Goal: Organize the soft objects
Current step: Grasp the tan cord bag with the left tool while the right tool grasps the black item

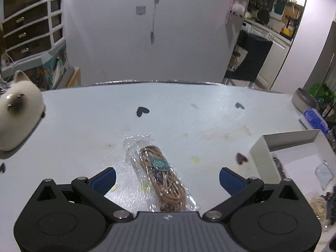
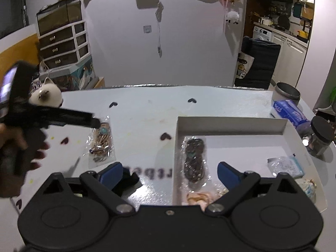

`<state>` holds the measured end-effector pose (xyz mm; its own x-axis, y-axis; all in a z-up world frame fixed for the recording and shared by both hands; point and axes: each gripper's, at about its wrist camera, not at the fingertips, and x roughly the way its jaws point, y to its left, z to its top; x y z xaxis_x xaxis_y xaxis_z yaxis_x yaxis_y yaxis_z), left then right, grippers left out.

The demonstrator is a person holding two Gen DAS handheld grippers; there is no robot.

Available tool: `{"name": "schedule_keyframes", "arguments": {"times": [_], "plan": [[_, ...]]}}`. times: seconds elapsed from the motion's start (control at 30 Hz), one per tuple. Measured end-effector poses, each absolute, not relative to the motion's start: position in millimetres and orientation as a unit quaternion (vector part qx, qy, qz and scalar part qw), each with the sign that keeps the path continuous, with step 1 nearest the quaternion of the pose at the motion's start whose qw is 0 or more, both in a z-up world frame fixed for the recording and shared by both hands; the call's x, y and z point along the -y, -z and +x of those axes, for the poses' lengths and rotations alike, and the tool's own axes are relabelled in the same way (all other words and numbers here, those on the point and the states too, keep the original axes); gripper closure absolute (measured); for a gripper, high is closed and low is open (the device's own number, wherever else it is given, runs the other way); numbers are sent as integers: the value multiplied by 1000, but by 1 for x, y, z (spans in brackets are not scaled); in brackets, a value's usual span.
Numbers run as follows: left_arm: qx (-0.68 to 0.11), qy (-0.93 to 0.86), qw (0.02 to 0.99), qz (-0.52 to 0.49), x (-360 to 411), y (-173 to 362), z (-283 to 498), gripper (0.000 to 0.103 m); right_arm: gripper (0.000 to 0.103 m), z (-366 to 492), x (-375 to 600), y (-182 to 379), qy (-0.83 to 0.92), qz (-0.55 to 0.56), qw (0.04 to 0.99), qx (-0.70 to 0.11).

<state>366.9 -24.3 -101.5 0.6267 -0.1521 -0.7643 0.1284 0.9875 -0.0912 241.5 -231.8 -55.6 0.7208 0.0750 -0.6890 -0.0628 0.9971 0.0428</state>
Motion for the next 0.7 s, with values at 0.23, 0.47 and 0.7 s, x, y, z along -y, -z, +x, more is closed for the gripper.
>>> {"name": "schedule_keyframes", "arguments": {"times": [0.23,0.47,0.7], "plan": [[-451,81,889,-12,37,140,402,0,14,249,217,68,-35,12,918,-395],[-474,72,877,35,38,168,410,0,15,263,208,71,-33,18,916,-400],[-485,57,872,45,5,172,395,0,18,283,193,82,-55,59,905,-418]]}}
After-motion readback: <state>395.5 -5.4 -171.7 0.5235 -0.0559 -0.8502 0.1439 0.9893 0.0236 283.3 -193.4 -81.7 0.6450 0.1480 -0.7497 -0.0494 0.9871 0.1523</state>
